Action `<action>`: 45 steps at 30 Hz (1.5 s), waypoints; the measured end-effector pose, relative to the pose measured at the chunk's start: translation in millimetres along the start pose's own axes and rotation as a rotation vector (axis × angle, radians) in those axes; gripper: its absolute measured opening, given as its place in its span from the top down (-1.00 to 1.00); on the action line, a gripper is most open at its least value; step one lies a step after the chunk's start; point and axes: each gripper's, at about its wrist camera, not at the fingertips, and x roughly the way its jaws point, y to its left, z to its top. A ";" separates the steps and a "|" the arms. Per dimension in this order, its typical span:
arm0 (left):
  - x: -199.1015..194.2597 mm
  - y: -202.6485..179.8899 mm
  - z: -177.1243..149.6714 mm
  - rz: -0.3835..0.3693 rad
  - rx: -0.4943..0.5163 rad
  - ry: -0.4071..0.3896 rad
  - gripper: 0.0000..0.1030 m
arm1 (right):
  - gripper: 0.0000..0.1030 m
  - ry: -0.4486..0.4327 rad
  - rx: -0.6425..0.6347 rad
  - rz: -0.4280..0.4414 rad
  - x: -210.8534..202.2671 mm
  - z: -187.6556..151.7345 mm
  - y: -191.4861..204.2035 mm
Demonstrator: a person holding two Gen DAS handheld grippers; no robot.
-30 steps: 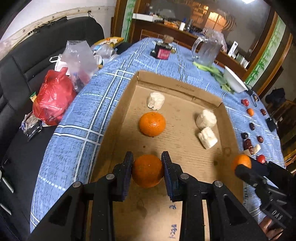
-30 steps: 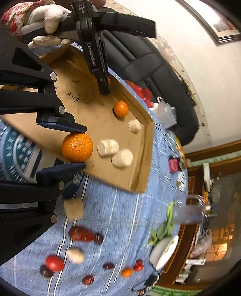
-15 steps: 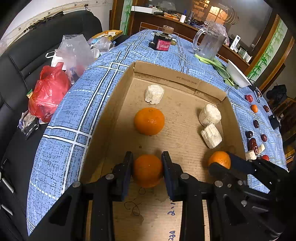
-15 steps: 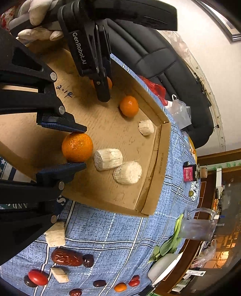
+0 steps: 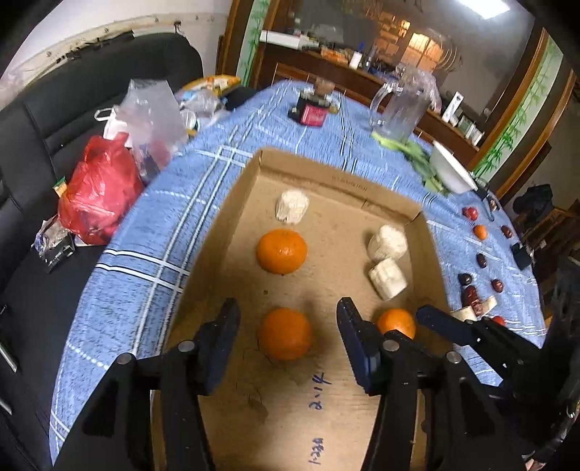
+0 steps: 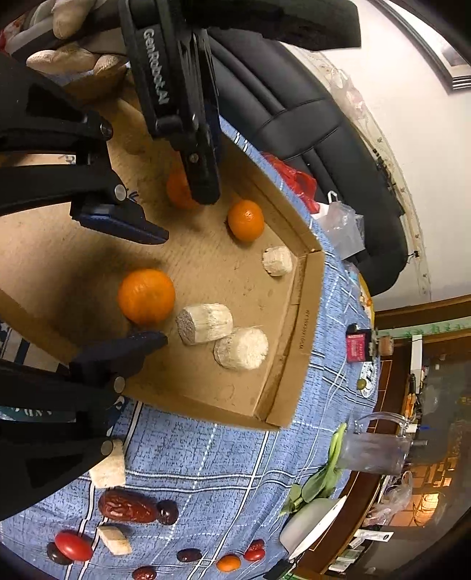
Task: Organize fruits
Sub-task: 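Carry the orange into the box and open the left gripper, then withdraw both tools from the box back over the table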
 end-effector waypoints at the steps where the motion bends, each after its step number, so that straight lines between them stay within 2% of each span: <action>1: -4.5 0.6 -0.4 -0.003 -0.008 -0.011 -0.06 | -0.06 -0.006 0.007 0.002 -2.3 -0.2 -1.0; 6: -32.5 4.1 -12.3 -0.047 -0.081 -0.070 -0.15 | -0.07 -0.056 0.095 0.044 -29.2 -10.0 -17.5; 10: -49.2 2.3 -30.7 -0.107 -0.138 -0.101 -0.19 | -0.26 -0.131 0.170 0.069 -59.5 -25.5 -32.7; 12: -57.1 3.5 -43.4 -0.135 -0.184 -0.122 -0.19 | -0.27 -0.173 0.219 0.073 -76.1 -36.6 -42.2; 15: -65.8 1.6 -60.8 -0.134 -0.222 -0.146 -0.26 | -0.28 -0.222 0.288 0.079 -95.7 -51.8 -54.3; 18: -71.7 -9.8 -68.8 -0.124 -0.190 -0.142 -0.26 | -0.33 -0.258 0.333 0.074 -110.5 -66.6 -60.7; 21: -82.3 -26.7 -73.0 -0.094 -0.138 -0.179 -0.29 | -0.34 -0.286 0.347 0.054 -122.0 -79.7 -61.2; 23: -86.8 -36.2 -76.0 -0.073 -0.105 -0.192 -0.43 | -0.34 -0.303 0.344 0.030 -128.7 -87.3 -60.4; 25: -90.2 -48.4 -79.5 -0.067 -0.069 -0.197 -0.44 | -0.34 -0.312 0.339 0.001 -133.7 -92.9 -59.8; 32: -101.2 -83.1 -91.9 -0.132 0.020 -0.176 -0.46 | -0.34 -0.331 0.381 -0.029 -153.0 -108.2 -72.1; 36: -122.4 -94.2 -96.6 -0.168 0.051 -0.201 -0.50 | -0.34 -0.352 0.381 -0.041 -169.4 -114.2 -72.1; 39: -141.1 -102.0 -99.8 -0.204 0.075 -0.224 -0.55 | -0.47 -0.375 0.372 -0.065 -185.1 -119.5 -69.7; 45: -163.4 -116.6 -102.3 -0.227 0.130 -0.264 -0.56 | -0.51 -0.395 0.395 -0.106 -205.1 -128.9 -73.7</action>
